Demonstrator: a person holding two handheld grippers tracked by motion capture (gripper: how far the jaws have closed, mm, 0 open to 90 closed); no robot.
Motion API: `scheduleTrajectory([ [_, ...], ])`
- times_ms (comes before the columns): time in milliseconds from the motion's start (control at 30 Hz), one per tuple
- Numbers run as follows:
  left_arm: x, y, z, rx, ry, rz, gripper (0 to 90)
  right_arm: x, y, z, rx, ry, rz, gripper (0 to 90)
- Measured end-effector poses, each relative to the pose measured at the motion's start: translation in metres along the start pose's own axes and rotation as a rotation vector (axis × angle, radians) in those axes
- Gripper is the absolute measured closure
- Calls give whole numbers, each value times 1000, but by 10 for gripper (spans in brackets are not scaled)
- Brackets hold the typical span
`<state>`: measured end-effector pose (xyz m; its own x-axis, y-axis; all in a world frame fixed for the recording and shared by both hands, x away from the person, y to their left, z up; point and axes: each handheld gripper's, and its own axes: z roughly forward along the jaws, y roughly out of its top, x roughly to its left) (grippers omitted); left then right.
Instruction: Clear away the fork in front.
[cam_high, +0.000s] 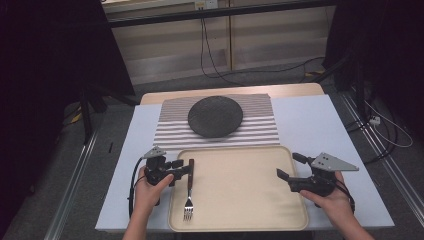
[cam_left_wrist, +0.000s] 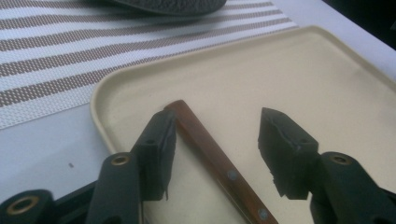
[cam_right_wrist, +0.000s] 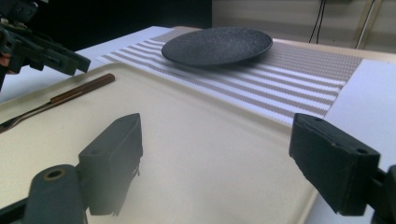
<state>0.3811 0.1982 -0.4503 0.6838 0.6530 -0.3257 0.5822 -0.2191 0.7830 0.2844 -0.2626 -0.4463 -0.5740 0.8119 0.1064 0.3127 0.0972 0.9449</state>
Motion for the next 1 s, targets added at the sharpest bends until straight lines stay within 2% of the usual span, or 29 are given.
scheduleTrajectory([
  [100,-3,0,-5,-12,10,1,407,-1,0,-2,-1,-1,6,176],
  [167,-5,1,-8,-15,15,26,394,-2,-1,-4,5,-1,-1,167],
  [233,-8,1,-12,-23,12,41,340,-2,-2,-4,15,4,2,161],
  [333,-11,1,-18,-45,16,54,315,-1,-2,-4,30,4,10,149],
  [500,-13,1,-24,-67,38,42,253,1,2,-5,31,1,6,133],
  [600,-14,2,-27,-70,42,59,219,1,3,-6,38,4,-1,130],
  [700,-13,2,-32,-76,39,53,162,-1,3,-8,41,0,-4,130],
  [833,-14,1,-39,-77,47,80,151,-6,1,-14,41,-9,8,130],
  [1000,-13,-1,-46,-91,48,85,129,-8,-1,-18,53,-26,10,129],
])
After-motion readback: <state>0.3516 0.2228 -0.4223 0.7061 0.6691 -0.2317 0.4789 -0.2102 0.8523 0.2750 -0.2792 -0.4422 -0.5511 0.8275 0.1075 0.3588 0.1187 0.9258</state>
